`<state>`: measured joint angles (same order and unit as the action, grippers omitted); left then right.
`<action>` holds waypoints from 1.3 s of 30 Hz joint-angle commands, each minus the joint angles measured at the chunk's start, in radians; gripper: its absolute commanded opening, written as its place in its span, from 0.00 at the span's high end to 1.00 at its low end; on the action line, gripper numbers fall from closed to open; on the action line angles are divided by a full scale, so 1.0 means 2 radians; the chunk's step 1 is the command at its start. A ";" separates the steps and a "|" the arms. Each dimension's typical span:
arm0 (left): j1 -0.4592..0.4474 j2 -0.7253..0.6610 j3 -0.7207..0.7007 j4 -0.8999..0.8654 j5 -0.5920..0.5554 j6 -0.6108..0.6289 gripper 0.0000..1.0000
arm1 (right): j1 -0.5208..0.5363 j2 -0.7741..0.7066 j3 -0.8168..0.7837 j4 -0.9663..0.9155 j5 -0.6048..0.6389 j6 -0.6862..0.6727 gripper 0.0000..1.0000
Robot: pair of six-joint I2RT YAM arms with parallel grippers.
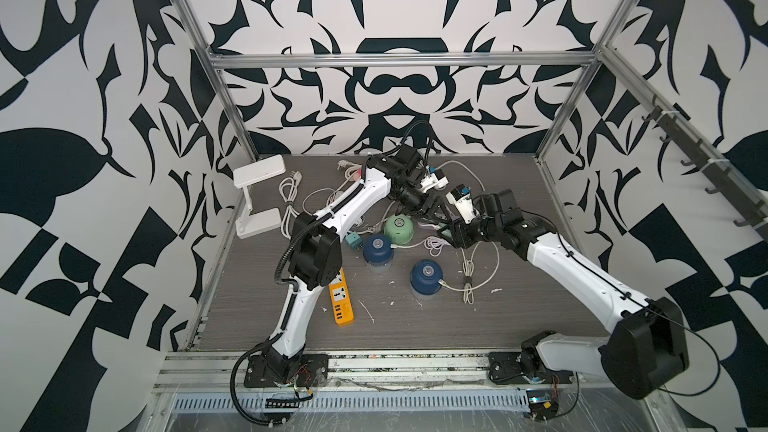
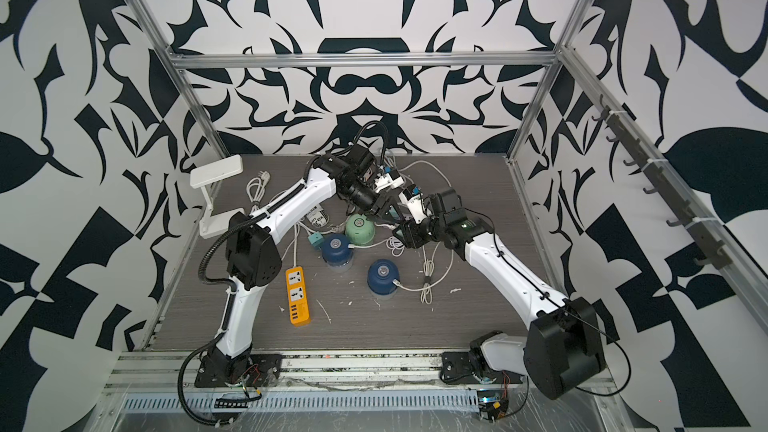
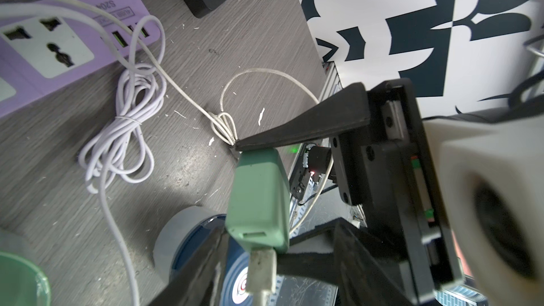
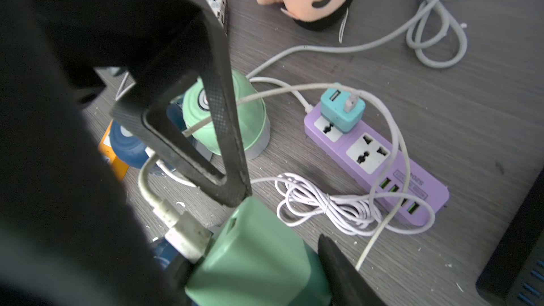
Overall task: Charge the cordless meat grinders
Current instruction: Pick up the plug from the center of the board.
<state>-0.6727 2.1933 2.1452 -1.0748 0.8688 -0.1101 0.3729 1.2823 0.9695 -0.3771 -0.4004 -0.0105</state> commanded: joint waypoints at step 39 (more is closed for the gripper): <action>0.040 0.029 0.015 -0.017 0.043 -0.031 0.42 | -0.002 0.060 0.097 0.003 -0.018 -0.042 0.47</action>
<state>-0.5995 2.2456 2.1986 -1.1309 0.9375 -0.1215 0.3679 1.4281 1.1168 -0.4358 -0.4171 -0.1078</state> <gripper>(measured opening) 0.583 0.612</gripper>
